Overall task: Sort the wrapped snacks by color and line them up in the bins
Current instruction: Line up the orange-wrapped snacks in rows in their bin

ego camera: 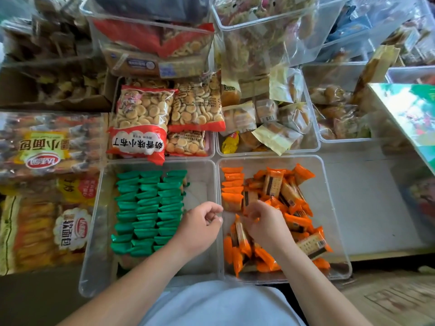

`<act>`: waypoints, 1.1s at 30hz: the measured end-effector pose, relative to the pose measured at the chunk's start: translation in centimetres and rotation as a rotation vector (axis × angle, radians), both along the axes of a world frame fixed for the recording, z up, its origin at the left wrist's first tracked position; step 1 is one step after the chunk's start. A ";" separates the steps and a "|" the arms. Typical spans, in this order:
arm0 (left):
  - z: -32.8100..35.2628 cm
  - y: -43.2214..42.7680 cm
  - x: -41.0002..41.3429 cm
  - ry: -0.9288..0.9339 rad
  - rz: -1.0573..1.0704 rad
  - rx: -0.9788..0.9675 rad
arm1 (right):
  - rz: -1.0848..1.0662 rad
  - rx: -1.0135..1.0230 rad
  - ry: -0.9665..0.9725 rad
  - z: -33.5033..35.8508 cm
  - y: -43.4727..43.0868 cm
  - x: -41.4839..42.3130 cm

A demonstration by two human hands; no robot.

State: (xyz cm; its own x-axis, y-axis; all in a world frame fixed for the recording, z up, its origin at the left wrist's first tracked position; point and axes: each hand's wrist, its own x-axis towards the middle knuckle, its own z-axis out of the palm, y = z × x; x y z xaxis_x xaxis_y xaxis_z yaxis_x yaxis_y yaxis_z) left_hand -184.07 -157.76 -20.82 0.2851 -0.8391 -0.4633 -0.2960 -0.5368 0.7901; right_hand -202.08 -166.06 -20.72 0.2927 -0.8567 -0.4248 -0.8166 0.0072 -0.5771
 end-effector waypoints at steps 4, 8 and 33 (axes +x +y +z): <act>0.1 0.3 -0.5 -0.037 -0.053 0.010 | 0.190 0.099 0.263 -0.8 1.6 1.2; 0.8 0.7 -0.3 -0.067 -0.062 -0.005 | 0.270 0.049 0.386 -0.2 1.5 1.7; 3.9 0.3 -6.0 -0.484 -0.716 -0.087 | -0.595 0.013 -0.447 8.4 7.4 -10.3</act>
State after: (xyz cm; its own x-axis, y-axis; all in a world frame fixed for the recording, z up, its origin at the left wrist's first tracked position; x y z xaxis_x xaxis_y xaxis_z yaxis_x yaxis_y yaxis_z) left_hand -190.07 -157.50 -16.90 -0.1764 -0.9186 -0.3536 -0.8536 -0.0361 0.5197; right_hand -212.37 -158.66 -12.33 -0.0715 -0.9199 -0.3855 -0.3602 0.3843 -0.8500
